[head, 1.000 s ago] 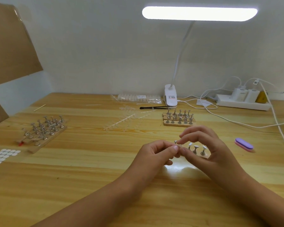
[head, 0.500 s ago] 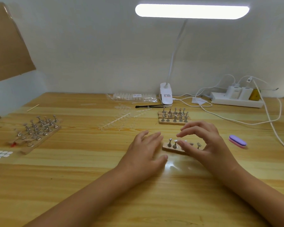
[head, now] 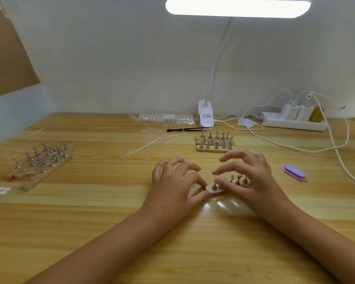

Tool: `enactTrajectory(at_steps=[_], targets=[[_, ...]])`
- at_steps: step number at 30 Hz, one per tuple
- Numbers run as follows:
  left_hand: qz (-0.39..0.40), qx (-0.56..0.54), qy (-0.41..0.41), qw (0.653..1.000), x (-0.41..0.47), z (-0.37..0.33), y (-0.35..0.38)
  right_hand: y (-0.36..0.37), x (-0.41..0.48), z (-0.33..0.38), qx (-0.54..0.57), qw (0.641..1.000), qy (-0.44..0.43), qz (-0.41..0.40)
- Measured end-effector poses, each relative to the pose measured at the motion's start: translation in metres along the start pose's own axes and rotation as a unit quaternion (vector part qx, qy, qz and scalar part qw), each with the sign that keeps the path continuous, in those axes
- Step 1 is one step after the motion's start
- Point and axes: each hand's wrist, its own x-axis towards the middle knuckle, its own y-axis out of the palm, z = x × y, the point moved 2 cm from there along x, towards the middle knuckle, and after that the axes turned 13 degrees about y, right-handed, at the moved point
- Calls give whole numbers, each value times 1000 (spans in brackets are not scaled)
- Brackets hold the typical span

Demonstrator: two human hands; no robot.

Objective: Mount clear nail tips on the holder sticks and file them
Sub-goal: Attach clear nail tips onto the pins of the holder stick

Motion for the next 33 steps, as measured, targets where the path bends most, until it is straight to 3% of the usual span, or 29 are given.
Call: enactTrajectory(at_steps=[20, 28, 33], targets=[[-3, -21, -7, 1000, -1, 0, 1, 7, 0, -6, -53, 998, -10, -18], [0, -6, 7, 1000, -1, -2, 3, 8, 1, -6, -49, 999, -2, -1], [5, 1, 31, 1000, 0, -4, 6, -5, 5, -10, -6, 999, 19, -34]])
